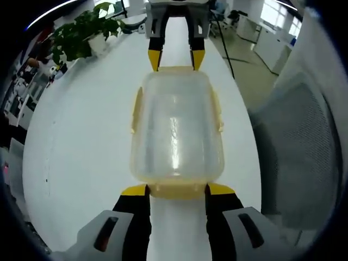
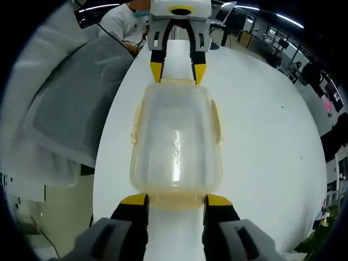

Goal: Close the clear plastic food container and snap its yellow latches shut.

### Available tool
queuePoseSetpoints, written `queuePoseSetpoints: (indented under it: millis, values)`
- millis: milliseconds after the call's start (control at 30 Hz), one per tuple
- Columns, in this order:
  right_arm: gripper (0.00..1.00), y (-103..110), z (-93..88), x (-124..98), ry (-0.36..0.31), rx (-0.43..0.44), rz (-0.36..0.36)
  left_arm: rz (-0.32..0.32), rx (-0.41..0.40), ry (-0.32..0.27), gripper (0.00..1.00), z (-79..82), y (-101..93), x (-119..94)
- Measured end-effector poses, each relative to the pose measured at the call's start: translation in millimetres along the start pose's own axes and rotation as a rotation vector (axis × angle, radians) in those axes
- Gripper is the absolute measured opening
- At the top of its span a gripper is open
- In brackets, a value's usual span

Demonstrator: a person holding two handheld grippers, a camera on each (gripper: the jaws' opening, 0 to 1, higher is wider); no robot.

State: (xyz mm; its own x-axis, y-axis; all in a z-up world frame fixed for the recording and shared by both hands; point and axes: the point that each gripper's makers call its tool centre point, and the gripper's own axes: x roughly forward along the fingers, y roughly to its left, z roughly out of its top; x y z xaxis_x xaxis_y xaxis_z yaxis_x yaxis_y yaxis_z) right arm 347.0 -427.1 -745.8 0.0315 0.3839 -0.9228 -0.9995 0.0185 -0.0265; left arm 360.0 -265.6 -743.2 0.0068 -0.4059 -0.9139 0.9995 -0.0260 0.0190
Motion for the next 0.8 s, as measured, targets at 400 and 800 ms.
queuePoseSetpoints:
  millis: [400, 800]
  values:
    - [0.36, 6.2, -8.6, -0.6, 0.060, -0.001, -0.006, 0.089, 0.022, 0.008, 0.45, -10.1, 8.5, -0.5]
    - [0.35, 5.1, -10.4, -21.9, 0.008, 0.163, -0.053, 0.074, -0.142, -0.097, 0.49, -8.9, 6.5, -17.0]
